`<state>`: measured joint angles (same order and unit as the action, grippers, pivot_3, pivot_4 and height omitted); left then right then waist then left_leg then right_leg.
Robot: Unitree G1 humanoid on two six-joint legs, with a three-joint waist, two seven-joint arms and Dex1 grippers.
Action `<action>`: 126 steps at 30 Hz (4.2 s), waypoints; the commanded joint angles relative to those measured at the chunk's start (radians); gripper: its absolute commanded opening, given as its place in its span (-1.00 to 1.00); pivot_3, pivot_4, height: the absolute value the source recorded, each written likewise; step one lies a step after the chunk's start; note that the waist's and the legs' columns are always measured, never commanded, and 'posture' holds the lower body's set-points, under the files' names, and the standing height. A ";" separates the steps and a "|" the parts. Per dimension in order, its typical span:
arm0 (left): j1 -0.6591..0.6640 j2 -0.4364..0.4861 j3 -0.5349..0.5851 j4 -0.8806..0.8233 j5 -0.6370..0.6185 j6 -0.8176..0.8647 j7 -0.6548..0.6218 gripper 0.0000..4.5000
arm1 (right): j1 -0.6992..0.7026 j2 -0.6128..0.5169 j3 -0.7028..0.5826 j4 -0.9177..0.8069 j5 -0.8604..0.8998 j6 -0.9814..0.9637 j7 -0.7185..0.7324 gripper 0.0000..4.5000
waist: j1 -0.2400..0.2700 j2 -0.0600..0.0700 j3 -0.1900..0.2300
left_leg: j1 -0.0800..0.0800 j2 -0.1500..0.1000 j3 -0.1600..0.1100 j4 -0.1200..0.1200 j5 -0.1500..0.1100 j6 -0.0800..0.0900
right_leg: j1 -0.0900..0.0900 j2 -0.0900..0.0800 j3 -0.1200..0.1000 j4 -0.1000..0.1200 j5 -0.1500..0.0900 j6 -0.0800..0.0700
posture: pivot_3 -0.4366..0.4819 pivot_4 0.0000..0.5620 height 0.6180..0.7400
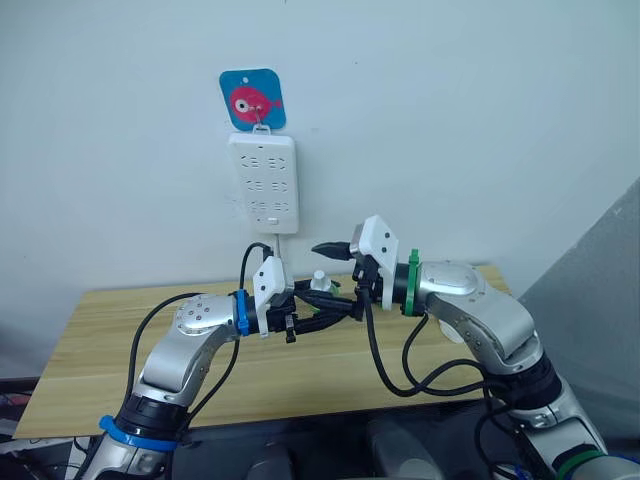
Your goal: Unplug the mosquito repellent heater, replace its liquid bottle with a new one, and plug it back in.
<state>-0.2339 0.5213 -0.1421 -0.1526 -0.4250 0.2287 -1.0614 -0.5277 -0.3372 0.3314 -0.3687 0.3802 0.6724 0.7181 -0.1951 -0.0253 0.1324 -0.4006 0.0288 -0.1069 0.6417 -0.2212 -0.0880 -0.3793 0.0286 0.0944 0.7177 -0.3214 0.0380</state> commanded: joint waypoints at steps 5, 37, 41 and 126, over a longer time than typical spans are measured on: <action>-0.002 0.004 0.009 -0.046 -0.003 -0.013 -0.002 0.01 | 0.013 -0.098 -0.132 -0.039 0.093 0.033 0.066 0.81 | 0.001 0.000 0.000 | 0.000 0.000 0.000 0.000 0.000 0.000 | 0.000 0.000 0.000 0.000 0.000 0.000 | -0.42 -0.80 0.50; 0.004 0.006 0.004 -0.041 0.016 -0.037 -0.023 0.01 | -0.075 -0.081 -0.090 -0.094 0.258 0.192 0.097 -0.06 | 0.000 0.001 -0.001 | 0.000 0.000 0.000 0.000 0.000 0.000 | 0.000 0.000 0.000 0.000 0.000 0.000 | -0.40 -0.83 0.50; 0.009 0.011 0.002 -0.043 0.018 -0.036 -0.029 0.01 | -0.083 -0.087 -0.082 -0.096 0.240 0.172 0.110 -0.76 | 0.000 0.001 -0.001 | 0.000 0.000 0.000 0.000 0.000 0.000 | 0.000 0.000 0.000 0.000 0.000 0.000 | -0.40 -0.83 0.50; -0.026 0.130 0.027 -0.088 -0.047 0.137 -0.108 0.01 | 0.020 -0.105 -0.060 -0.086 0.174 0.072 0.132 0.82 | 0.001 0.011 0.022 | -0.001 0.002 0.004 -0.003 -0.001 0.001 | -0.002 0.002 0.004 -0.004 -0.001 0.000 | -0.47 -0.64 0.50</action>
<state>-0.2460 0.6551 -0.1225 -0.2322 -0.4594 0.3702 -1.1667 -0.4888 -0.4487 0.2713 -0.4345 0.5313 0.7501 0.8363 -0.1942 -0.0138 0.1545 -0.4014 0.0304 -0.1032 0.6390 -0.2224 -0.0869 -0.3811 0.0307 0.0980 0.7136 -0.3220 0.0376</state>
